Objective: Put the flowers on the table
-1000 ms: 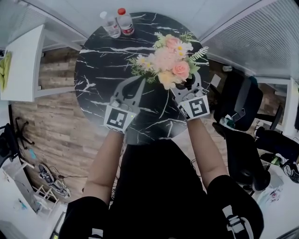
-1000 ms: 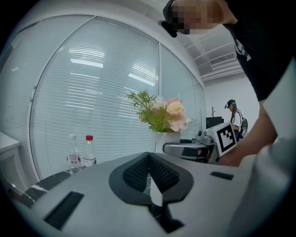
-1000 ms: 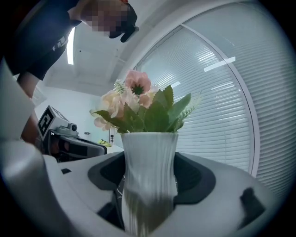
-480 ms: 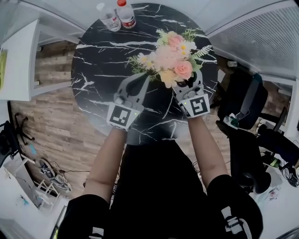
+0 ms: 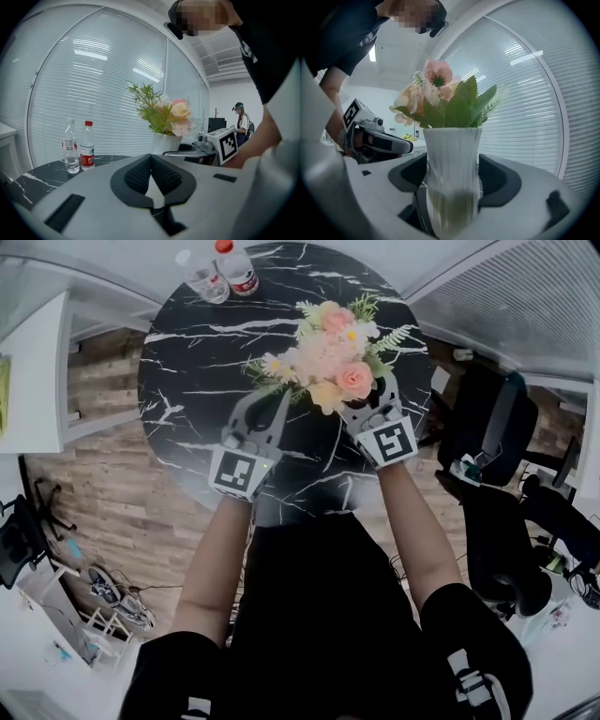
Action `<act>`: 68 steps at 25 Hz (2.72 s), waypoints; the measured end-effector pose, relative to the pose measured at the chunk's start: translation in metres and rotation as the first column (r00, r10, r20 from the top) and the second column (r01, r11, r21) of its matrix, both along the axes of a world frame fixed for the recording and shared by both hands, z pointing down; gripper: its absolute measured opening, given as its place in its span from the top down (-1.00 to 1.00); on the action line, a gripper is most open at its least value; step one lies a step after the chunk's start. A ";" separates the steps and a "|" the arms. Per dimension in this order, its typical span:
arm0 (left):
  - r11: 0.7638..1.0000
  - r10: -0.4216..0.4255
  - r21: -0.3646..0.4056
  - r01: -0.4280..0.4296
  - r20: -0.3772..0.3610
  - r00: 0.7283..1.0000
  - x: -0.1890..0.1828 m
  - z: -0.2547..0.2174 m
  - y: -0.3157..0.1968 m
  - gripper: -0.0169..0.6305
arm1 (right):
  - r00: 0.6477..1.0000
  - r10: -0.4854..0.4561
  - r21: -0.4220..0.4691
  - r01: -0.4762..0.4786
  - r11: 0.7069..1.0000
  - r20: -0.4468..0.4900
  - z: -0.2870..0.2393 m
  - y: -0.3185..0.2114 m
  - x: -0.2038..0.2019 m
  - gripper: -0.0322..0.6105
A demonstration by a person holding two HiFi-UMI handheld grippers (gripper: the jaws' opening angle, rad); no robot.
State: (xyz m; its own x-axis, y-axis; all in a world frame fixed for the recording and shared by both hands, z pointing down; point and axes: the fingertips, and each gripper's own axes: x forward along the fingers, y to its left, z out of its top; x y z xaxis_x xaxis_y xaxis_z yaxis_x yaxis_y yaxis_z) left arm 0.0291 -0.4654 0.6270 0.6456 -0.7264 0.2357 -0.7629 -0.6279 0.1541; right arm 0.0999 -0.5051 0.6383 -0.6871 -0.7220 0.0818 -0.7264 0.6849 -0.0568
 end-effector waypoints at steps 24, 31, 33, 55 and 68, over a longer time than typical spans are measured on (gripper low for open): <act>0.999 0.002 0.036 -0.003 0.027 1.000 0.000 -0.105 0.080 0.91 | 0.991 -0.123 -0.098 0.118 0.988 -0.054 -0.093 0.105 0.029 -0.13; 0.990 0.076 0.124 -0.073 -0.021 0.997 0.021 -0.166 0.098 0.92 | 0.979 -0.205 -0.049 0.206 0.977 0.011 -0.162 0.130 0.012 0.18; 0.983 0.104 0.152 -0.102 -0.007 0.995 0.028 -0.180 0.098 0.92 | 0.974 -0.224 -0.039 0.224 0.974 0.021 -0.175 0.134 0.009 0.40; 0.972 0.146 0.186 -0.146 0.014 0.989 0.055 -0.202 0.105 0.92 | 0.980 -0.198 -0.006 0.199 0.980 0.032 -0.211 0.146 0.017 0.84; 0.972 0.151 0.182 -0.150 0.005 0.988 0.063 -0.203 0.106 0.92 | 0.984 -0.165 -0.020 0.166 0.986 0.063 -0.211 0.149 0.027 0.84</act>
State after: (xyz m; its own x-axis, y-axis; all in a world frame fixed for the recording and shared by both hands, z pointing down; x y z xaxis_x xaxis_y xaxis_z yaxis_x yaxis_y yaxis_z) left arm 0.0924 -0.3592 0.4243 0.7522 -0.6508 0.1033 -0.6566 -0.7535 0.0335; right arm 0.1269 -0.3563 0.4275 -0.8011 -0.5963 0.0524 -0.5979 0.7931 -0.1162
